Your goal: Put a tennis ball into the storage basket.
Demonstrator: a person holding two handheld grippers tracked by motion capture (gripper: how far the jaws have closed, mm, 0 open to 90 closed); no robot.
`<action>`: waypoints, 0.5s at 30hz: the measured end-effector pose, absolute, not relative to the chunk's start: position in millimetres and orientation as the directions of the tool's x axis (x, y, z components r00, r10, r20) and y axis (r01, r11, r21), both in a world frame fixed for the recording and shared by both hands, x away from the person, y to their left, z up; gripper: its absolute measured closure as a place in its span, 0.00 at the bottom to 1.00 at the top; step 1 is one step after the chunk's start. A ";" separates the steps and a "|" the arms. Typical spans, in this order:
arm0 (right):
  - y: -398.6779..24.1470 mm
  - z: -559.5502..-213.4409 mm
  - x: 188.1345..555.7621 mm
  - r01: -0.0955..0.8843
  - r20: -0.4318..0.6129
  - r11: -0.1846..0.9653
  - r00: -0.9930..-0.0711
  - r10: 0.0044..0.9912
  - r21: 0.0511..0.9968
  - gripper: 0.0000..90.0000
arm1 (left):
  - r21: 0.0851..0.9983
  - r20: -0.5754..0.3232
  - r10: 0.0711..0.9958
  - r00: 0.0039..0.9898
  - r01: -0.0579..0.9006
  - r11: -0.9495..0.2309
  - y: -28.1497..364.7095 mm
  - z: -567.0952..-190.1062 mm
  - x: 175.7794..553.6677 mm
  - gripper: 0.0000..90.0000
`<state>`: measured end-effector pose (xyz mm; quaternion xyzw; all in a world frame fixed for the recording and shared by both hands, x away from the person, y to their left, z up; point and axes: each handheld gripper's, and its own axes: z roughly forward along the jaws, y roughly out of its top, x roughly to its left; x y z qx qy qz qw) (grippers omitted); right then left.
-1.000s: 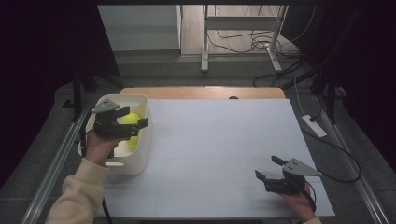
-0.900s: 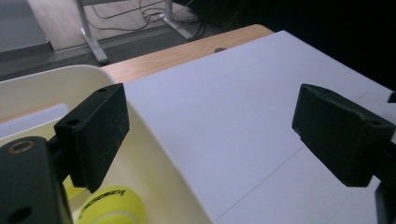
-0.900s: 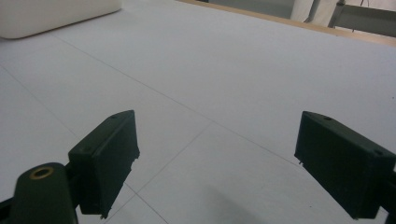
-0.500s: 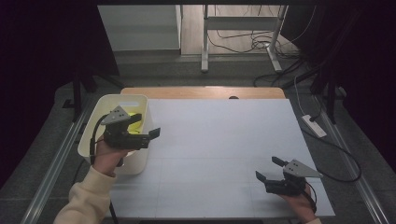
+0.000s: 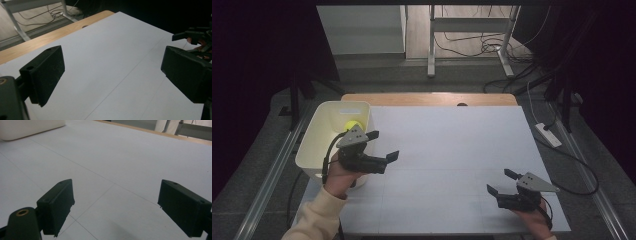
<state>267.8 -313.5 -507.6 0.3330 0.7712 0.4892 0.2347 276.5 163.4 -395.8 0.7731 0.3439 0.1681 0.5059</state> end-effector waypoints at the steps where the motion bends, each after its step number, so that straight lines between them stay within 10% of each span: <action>1: -313.6 -507.5 267.7 0.281 -0.039 0.301 -0.668 0.743 0.911 0.15 | 0.898 -0.078 0.697 0.713 0.354 -0.262 160.4 -397.1 275.5 0.07; 15: -311.9 -507.1 267.6 0.281 -0.039 0.304 -0.672 0.740 0.910 0.15 | 0.890 -0.079 0.630 0.773 0.339 -0.305 129.8 -418.9 260.9 0.08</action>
